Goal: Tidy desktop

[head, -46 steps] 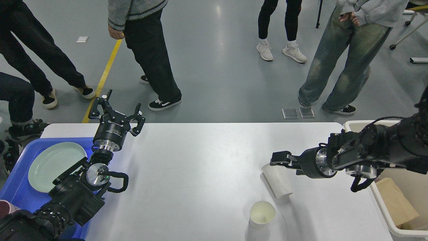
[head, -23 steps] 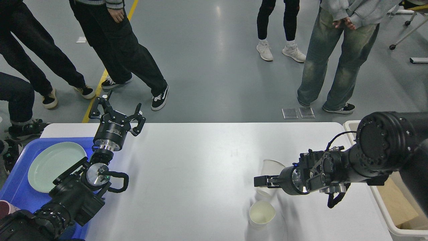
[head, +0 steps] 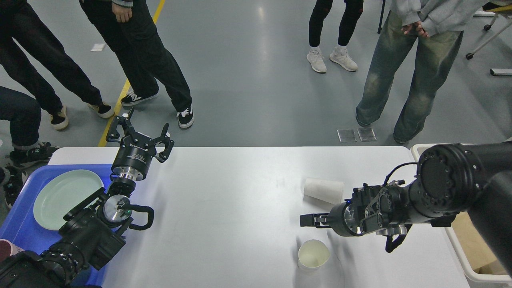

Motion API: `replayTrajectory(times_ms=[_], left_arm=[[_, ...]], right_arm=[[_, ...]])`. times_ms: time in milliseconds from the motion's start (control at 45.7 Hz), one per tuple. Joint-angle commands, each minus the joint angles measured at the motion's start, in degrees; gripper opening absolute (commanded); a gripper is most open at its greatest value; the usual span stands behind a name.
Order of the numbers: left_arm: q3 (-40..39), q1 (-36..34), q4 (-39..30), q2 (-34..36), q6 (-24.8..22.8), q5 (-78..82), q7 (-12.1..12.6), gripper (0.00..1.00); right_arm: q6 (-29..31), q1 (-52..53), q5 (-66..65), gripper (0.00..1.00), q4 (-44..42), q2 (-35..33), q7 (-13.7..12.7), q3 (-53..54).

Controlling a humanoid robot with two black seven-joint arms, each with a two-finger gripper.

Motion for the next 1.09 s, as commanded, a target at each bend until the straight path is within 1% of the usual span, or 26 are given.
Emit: replayTrajectory(times_ms=[0, 88, 131, 153, 263, 350, 416, 547, 635, 722, 898, 1007, 1073], left_arm=[[0.0, 0.0, 0.0, 0.0, 0.0, 0.0, 0.0, 0.97], [0.0, 0.0, 0.0, 0.0, 0.0, 0.0, 0.0, 0.97], [0.0, 0.0, 0.0, 0.0, 0.0, 0.0, 0.0, 0.97], [0.0, 0.0, 0.0, 0.0, 0.0, 0.0, 0.0, 0.97], [0.0, 0.0, 0.0, 0.0, 0.0, 0.0, 0.0, 0.97], [0.0, 0.0, 0.0, 0.1, 0.0, 0.0, -0.1, 0.97], [0.0, 0.0, 0.0, 0.0, 0.0, 0.0, -0.1, 0.97], [0.0, 0.0, 0.0, 0.0, 0.0, 0.0, 0.0, 0.97], [0.0, 0.0, 0.0, 0.1, 0.0, 0.0, 0.0, 0.97], [0.1, 0.0, 0.0, 0.0, 0.0, 0.0, -0.1, 0.97], [0.1, 0.0, 0.0, 0.0, 0.0, 0.0, -0.1, 0.97], [0.0, 0.0, 0.0, 0.1, 0.0, 0.0, -0.1, 0.97], [0.0, 0.0, 0.0, 0.1, 0.0, 0.0, 0.0, 0.97]], right_arm=[[0.2, 0.6, 0.0, 0.95, 0.1, -0.3, 0.0, -0.1], [0.5, 1.0, 0.1, 0.96, 0.4, -0.4, -0.1, -0.2], [1.0, 1.9, 0.2, 1.0, 0.5, -0.7, -0.5, -0.2], [1.3, 2.4, 0.3, 1.0, 0.7, -0.8, -0.6, -0.2], [6.6, 4.8, 1.8, 1.0, 1.9, -2.1, -1.2, 0.6], [11.0, 7.3, 7.1, 1.0, 2.1, -4.2, -2.4, 2.0], [14.6, 9.0, 12.5, 1.0, 2.2, -5.8, -4.3, 4.1], [19.6, 12.3, 20.6, 1.0, 2.9, -8.8, -9.9, 7.9], [21.0, 13.5, 24.3, 1.0, 3.2, -10.5, -11.4, 10.1], [21.0, 13.9, 25.1, 1.0, 3.2, -10.6, -12.7, 10.3], [21.2, 14.3, 25.1, 1.0, 3.5, -11.1, -12.8, 10.3], [21.5, 15.9, 22.9, 1.0, 7.5, -12.6, -12.4, 9.1], [21.5, 17.9, 18.8, 1.0, 10.7, -12.5, -12.2, 8.4]])
